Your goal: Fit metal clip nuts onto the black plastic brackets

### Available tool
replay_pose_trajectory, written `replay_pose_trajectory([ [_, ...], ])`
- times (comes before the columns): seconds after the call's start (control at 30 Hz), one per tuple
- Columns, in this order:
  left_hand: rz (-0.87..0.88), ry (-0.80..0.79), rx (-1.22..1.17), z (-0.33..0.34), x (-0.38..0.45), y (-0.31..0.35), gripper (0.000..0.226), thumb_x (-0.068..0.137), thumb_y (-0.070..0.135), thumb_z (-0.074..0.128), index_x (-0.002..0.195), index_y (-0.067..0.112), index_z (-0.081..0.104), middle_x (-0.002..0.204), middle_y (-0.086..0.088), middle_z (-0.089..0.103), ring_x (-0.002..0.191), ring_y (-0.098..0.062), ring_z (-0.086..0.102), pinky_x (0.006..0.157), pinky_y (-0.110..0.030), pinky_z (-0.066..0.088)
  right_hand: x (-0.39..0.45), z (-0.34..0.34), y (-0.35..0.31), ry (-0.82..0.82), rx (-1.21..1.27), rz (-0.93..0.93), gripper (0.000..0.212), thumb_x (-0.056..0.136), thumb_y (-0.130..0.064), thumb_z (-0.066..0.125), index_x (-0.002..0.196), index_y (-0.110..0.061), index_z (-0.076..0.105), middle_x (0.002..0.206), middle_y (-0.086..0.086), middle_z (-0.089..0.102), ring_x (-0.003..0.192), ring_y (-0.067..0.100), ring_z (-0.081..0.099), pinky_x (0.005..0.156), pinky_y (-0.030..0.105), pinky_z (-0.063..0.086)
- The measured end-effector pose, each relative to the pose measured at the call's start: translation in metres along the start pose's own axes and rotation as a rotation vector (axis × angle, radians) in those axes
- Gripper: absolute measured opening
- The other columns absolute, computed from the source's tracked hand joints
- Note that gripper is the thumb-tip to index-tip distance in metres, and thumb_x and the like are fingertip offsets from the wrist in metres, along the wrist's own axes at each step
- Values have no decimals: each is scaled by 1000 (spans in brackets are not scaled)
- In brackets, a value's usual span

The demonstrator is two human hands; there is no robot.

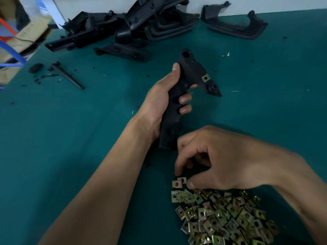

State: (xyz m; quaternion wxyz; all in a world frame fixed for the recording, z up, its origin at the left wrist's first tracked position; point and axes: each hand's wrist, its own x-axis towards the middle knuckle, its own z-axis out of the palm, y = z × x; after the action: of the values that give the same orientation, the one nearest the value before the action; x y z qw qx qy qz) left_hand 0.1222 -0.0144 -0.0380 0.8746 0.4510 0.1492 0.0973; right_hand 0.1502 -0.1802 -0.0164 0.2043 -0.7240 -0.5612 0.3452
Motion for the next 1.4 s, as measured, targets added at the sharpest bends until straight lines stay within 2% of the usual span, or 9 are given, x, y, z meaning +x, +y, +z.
replay_pose_trajectory([
  [0.17, -22, 17, -9, 0, -1, 1, 34, 106, 40, 47, 101, 10, 61, 79, 0, 63, 53, -10, 35, 46, -22, 34, 0, 5, -4, 39, -95, -25, 10, 82, -34, 77, 89, -38, 72, 97, -20, 61, 83, 2, 60, 60, 22, 48],
  [0.4, -18, 7, -79, -1, -1, 2, 36, 105, 42, 48, 90, 13, 65, 74, 1, 63, 52, -8, 35, 45, -20, 32, 3, 2, 8, 78, 125, -41, 18, 76, -12, 77, 74, -27, 67, 79, -11, 64, 60, 5, 56, 52, 24, 46],
  [0.53, -15, -17, -99, -4, 1, 1, 37, 105, 44, 47, 92, 13, 63, 75, 2, 60, 51, -8, 34, 44, -19, 32, 6, -7, 22, 120, 451, -78, 13, 79, -5, 76, 79, -17, 71, 72, 6, 69, 60, 9, 56, 54, 25, 44],
  [0.7, -40, -77, -7, -6, 2, 1, 37, 102, 48, 48, 94, 14, 61, 69, 4, 60, 49, -8, 35, 43, -20, 35, 7, -19, 47, 372, 1002, -102, 29, 71, 11, 59, 83, -7, 77, 69, 12, 63, 53, 13, 45, 43, 17, 33],
  [0.87, -7, -229, 6, -7, 0, -1, 25, 100, 33, 55, 106, 9, 55, 82, -1, 57, 53, -9, 37, 44, -19, 35, 15, -24, 50, 760, 1309, -77, 15, 70, 0, 73, 76, -14, 75, 75, 8, 71, 58, 14, 62, 48, 20, 47],
  [0.97, -4, -275, 88, -8, 1, -4, 13, 94, 23, 61, 96, 11, 58, 87, -5, 51, 53, -10, 37, 42, -19, 34, 18, -24, 46, 891, 1434, -79, 9, 73, -8, 74, 78, -15, 75, 76, 4, 73, 63, 12, 66, 59, 24, 56],
  [1.07, 8, -272, 188, -5, 1, -7, 16, 95, 16, 57, 107, 5, 56, 86, -10, 52, 52, -11, 37, 41, -19, 36, 20, -23, 43, 953, 1507, -59, 7, 74, -10, 75, 80, -13, 73, 81, 4, 73, 68, 12, 65, 72, 29, 58],
  [1.27, 49, -273, 265, -2, 2, -8, 17, 92, 10, 56, 107, 2, 54, 82, -10, 47, 50, -11, 37, 39, -20, 35, 24, -18, 34, 1021, 1570, -12, 11, 75, -15, 78, 83, -11, 71, 94, 15, 68, 78, 20, 64, 72, 31, 61],
  [1.4, 43, -269, 261, -3, 3, -9, 18, 92, 9, 57, 108, 1, 53, 81, -9, 46, 51, -11, 37, 39, -19, 33, 24, -17, 33, 1064, 1555, -21, 9, 81, -12, 77, 85, -11, 70, 86, 9, 71, 74, 17, 68, 73, 32, 61],
])
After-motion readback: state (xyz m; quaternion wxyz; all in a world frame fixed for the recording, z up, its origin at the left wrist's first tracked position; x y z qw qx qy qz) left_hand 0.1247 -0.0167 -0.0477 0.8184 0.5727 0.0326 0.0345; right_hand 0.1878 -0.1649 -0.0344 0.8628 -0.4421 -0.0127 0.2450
